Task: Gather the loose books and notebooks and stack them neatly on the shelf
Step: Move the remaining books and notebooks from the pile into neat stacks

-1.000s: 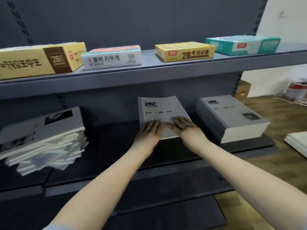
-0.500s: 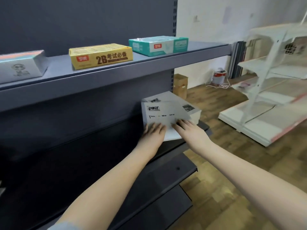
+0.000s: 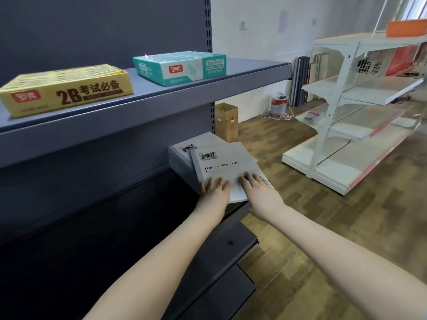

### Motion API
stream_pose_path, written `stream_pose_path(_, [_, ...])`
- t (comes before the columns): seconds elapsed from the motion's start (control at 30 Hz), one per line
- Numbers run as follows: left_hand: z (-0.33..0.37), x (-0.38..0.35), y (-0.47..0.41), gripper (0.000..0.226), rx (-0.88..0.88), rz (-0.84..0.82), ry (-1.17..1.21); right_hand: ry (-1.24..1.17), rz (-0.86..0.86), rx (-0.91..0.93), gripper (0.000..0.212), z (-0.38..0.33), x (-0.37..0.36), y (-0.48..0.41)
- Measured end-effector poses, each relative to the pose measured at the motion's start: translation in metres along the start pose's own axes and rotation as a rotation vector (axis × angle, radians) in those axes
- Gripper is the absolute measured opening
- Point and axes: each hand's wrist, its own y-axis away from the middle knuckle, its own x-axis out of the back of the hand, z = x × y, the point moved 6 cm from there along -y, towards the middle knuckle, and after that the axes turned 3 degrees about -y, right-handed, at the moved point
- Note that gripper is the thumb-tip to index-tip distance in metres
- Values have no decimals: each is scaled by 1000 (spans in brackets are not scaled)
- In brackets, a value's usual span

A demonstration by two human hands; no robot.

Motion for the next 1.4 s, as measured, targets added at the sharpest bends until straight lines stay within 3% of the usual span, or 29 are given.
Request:
stream_pose_path(0.17, [-6, -2, -18, 60, 40, 63, 58, -56, -50, -25, 74, 4, 3, -29])
stream_pose_path(0.4, [-7, -7, -38, 72, 116, 94, 95, -60, -187, -43, 85, 7, -2, -68])
stream_pose_path(0.77, [-20, -13, -66, 76, 205, 160, 130, -112, -195, 22, 90, 7, -11, -106])
stream_pose_path(1.03, [-25, -14, -74, 77, 206, 285, 153, -150, -204, 71, 111, 9, -11, -118])
stream_pose_path(1.4, [-28, -15, -75, 78, 207, 256, 129, -106, -245, 99, 106, 11, -11, -119])
